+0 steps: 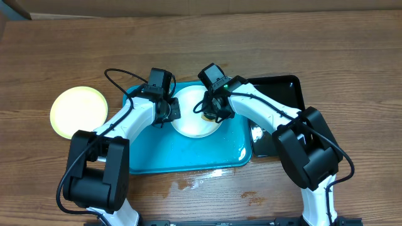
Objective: Clean dirty plates on tray and stack at the side
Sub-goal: 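Scrub the white plate center again with the sponge, right gripper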
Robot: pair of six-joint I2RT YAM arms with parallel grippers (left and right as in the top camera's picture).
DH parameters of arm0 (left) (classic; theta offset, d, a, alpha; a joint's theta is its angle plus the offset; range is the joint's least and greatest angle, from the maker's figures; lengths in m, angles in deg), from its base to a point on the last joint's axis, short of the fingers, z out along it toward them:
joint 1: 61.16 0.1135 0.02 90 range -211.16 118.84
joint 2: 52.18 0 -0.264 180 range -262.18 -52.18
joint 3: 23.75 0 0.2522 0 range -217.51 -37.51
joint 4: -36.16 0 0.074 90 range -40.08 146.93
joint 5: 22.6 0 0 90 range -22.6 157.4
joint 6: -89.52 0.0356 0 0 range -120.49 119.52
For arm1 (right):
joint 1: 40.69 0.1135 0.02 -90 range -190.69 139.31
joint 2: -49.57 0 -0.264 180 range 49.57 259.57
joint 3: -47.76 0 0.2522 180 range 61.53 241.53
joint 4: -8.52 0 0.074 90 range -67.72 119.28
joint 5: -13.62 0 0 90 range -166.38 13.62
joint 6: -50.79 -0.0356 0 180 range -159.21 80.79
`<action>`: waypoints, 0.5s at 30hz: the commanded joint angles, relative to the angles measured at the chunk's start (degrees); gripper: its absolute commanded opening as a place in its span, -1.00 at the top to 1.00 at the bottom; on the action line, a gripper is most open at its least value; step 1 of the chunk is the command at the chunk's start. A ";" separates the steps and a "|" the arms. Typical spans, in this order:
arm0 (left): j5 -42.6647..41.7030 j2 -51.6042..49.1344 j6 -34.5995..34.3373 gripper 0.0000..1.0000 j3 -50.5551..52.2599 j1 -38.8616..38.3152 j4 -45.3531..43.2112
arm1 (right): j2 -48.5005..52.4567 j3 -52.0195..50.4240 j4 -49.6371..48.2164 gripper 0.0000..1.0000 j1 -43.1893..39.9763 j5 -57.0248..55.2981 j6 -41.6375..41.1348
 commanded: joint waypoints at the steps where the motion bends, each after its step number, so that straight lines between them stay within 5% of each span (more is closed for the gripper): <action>1: 1.86 -1.79 0.90 0.92 0.92 0.42 0.17 | 5.27 -1.38 3.78 0.38 0.22 -2.62 0.46; 6: 1.88 -1.79 0.90 0.92 0.92 0.42 0.11 | 5.29 -1.38 5.62 0.54 1.62 -3.61 0.20; 8: 1.88 -1.79 0.92 0.92 0.92 0.42 0.02 | 5.33 -1.46 5.66 0.90 2.19 -4.39 0.15; 15: 1.86 -1.79 1.36 0.92 0.92 0.42 0.02 | 5.84 -1.66 5.11 0.93 2.51 -7.41 -3.87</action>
